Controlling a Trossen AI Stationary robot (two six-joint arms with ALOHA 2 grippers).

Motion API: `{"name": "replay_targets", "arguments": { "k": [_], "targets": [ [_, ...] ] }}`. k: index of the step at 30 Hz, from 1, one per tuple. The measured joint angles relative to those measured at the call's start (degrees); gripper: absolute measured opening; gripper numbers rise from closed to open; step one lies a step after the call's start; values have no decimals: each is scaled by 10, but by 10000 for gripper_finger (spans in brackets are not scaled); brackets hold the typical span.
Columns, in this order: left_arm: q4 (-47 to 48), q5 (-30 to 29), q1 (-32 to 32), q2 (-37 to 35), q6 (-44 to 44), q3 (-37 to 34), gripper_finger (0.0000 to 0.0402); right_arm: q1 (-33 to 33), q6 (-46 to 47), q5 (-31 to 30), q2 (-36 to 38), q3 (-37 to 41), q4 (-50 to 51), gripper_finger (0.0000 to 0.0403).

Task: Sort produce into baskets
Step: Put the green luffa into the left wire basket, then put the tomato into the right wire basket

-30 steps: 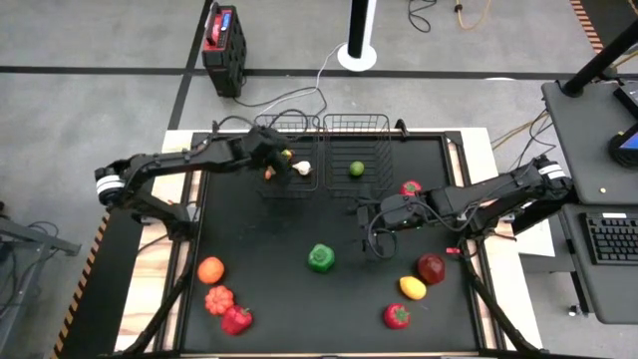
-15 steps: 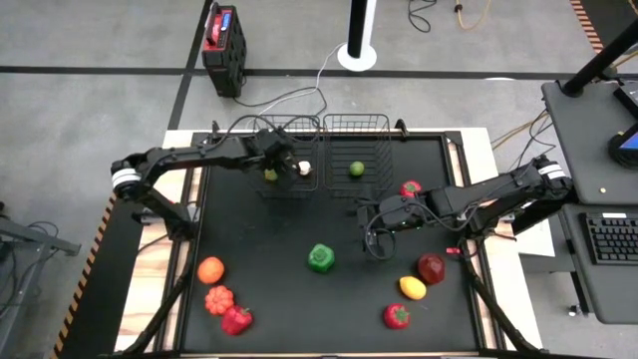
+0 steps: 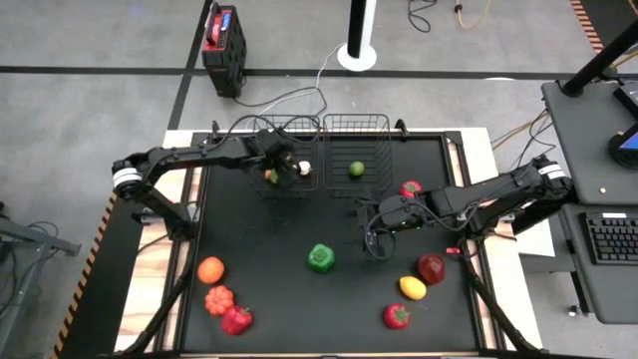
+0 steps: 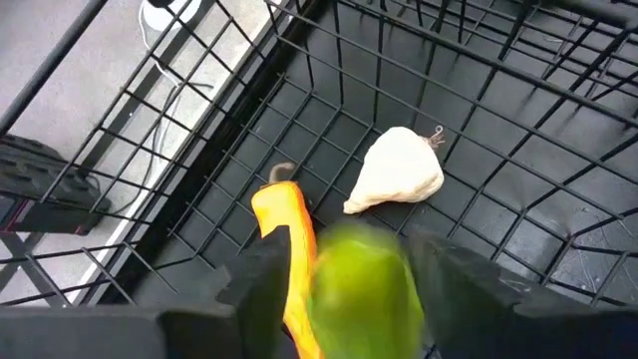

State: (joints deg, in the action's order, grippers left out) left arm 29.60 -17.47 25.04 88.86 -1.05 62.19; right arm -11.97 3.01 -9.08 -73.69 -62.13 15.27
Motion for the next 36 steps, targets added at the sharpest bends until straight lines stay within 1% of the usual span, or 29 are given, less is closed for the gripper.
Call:
{"name": "replay_targets", "arguments": {
  "k": [6, 10, 14, 19, 25, 28, 32, 36],
  "targets": [
    [0, 0, 0, 0, 0, 0, 218, 0, 0, 0, 0, 0, 4, 306],
    [3, 0, -3, -8, -1, -1, 223, 0, 0, 0, 0, 0, 5, 306],
    [8, 0, -18, -36, -12, -1, 224, 0, 16, 0, 1, -1, 11, 306],
    [15, 0, -60, -90, -31, -1, 224, 0, 42, 0, 2, -1, 19, 306],
    [13, -2, -152, -147, -71, -1, 224, 0, 99, 0, 2, -2, 52, 306],
    [11, -37, -213, -159, -90, -1, 224, 0, 132, 1, 2, -2, 71, 306],
    [10, -132, -303, -163, -106, -1, 224, 0, 185, 1, 2, -2, 116, 306],
    [9, -199, -381, -163, -135, -1, 224, 0, 242, 2, 2, -2, 176, 306]
  ]
}}
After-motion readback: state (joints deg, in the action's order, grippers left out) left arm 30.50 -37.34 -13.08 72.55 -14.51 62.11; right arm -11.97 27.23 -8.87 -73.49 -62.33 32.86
